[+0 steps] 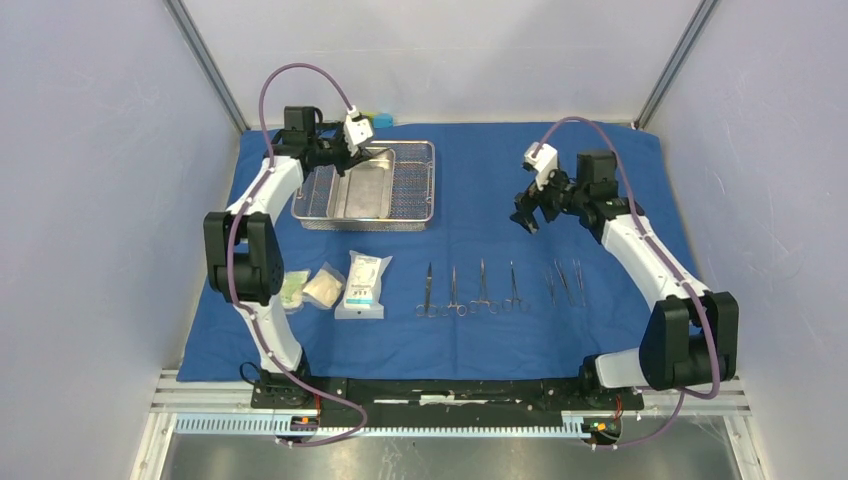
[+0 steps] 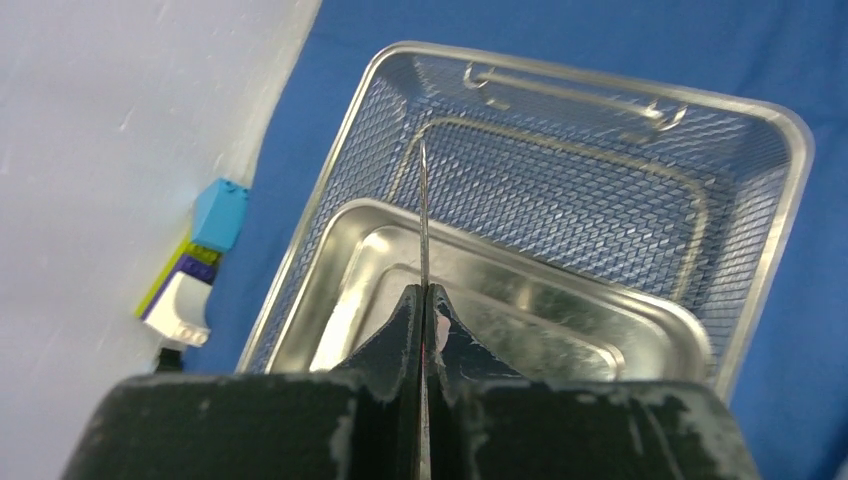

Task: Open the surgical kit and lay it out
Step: Pick up the medical item from the container, then place the medical item in the surgical kit.

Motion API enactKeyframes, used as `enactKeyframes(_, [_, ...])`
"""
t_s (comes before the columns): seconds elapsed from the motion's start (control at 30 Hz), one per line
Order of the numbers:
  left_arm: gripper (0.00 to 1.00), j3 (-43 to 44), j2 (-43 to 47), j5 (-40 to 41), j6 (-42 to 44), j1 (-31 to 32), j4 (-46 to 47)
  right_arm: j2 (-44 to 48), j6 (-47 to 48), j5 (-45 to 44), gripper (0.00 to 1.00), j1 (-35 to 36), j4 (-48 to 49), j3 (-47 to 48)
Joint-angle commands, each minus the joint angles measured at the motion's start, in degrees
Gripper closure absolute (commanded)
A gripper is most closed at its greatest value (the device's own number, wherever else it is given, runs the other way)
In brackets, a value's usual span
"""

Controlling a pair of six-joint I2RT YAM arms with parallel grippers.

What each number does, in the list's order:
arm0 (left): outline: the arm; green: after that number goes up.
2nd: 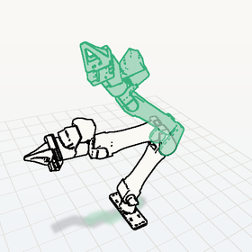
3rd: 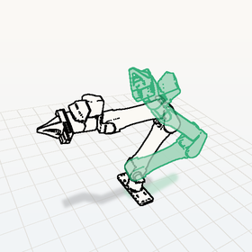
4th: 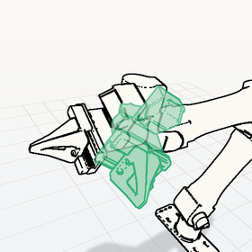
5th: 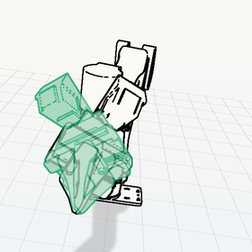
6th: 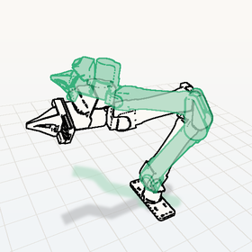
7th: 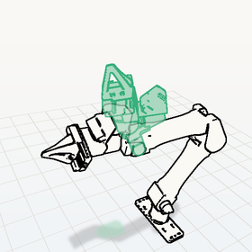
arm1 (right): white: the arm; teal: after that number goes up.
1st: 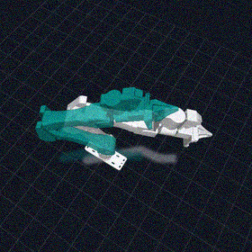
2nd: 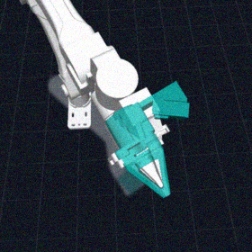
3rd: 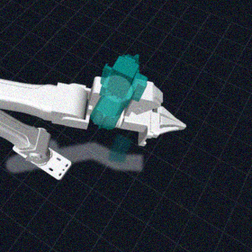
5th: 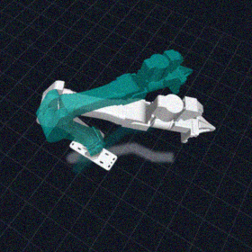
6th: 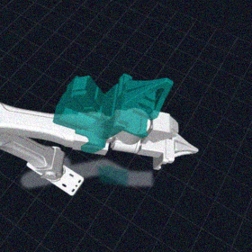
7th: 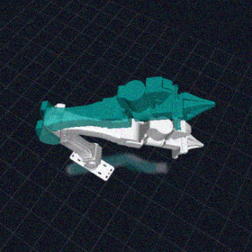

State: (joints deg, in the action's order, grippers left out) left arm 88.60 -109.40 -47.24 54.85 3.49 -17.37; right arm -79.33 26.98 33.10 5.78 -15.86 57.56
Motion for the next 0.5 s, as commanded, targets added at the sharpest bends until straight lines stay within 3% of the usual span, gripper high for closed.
enactKeyframes(0.0, [0.98,0.9,5.7,-6.1,-7.6,1.9,-6.0,-0.2,0.4,4.8,0.03,3.8,-1.3,5.7])
enactKeyframes(0.47, [0.98,-6.8,14.8,-14.7,-19.8,12.8,-11.3,-1.3,-4.2,18.5,0.03,10.5,2.2,9.2])
